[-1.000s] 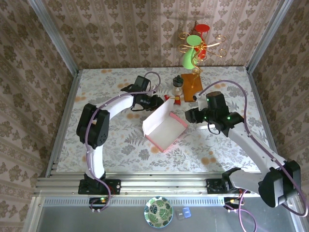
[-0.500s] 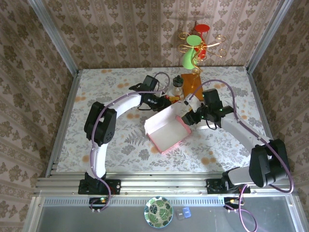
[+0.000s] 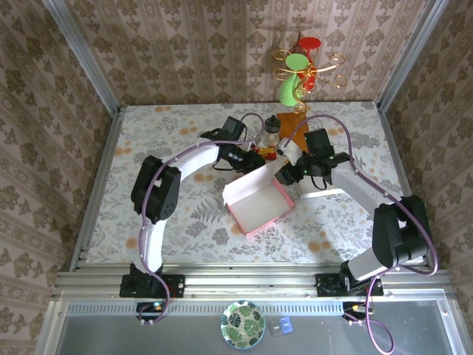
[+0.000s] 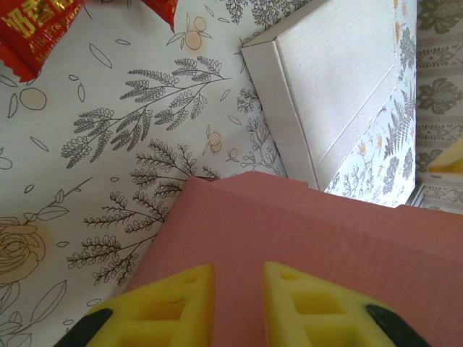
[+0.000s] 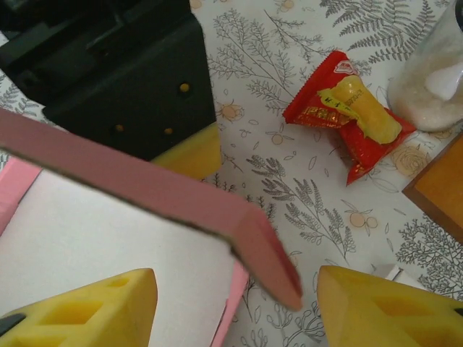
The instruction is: Fold the paper box
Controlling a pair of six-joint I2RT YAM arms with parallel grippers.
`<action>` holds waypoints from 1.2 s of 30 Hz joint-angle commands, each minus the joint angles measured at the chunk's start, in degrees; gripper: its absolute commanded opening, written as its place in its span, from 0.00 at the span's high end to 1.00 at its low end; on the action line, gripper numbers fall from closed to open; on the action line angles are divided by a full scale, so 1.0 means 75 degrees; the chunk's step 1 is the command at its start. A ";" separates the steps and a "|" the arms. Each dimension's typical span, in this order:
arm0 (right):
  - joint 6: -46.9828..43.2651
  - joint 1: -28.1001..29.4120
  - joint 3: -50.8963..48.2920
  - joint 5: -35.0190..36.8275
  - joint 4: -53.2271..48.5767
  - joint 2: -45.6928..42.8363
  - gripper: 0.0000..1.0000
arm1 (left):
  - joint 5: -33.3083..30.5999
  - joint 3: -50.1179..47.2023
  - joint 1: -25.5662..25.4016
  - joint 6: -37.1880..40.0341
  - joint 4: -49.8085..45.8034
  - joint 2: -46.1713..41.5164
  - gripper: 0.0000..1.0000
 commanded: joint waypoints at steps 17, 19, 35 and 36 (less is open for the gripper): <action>-0.0061 -0.0074 0.0962 -0.0703 -0.0502 0.0898 0.75 | 0.0004 0.0457 0.0035 0.0236 -0.0355 0.0176 0.75; -0.0001 -0.0073 0.0948 -0.0643 -0.0513 0.0872 0.78 | -0.0021 0.0483 0.0044 0.0235 -0.0361 0.0177 0.75; 0.0265 0.0069 0.0428 0.0216 -0.0362 0.0158 1.00 | -0.2878 -0.0263 0.0497 -0.0277 -0.0805 -0.1253 0.66; 0.0329 0.0080 0.0381 0.0292 -0.0346 0.0085 1.00 | -0.3257 -0.0504 0.0606 -0.0391 -0.0850 -0.1603 0.65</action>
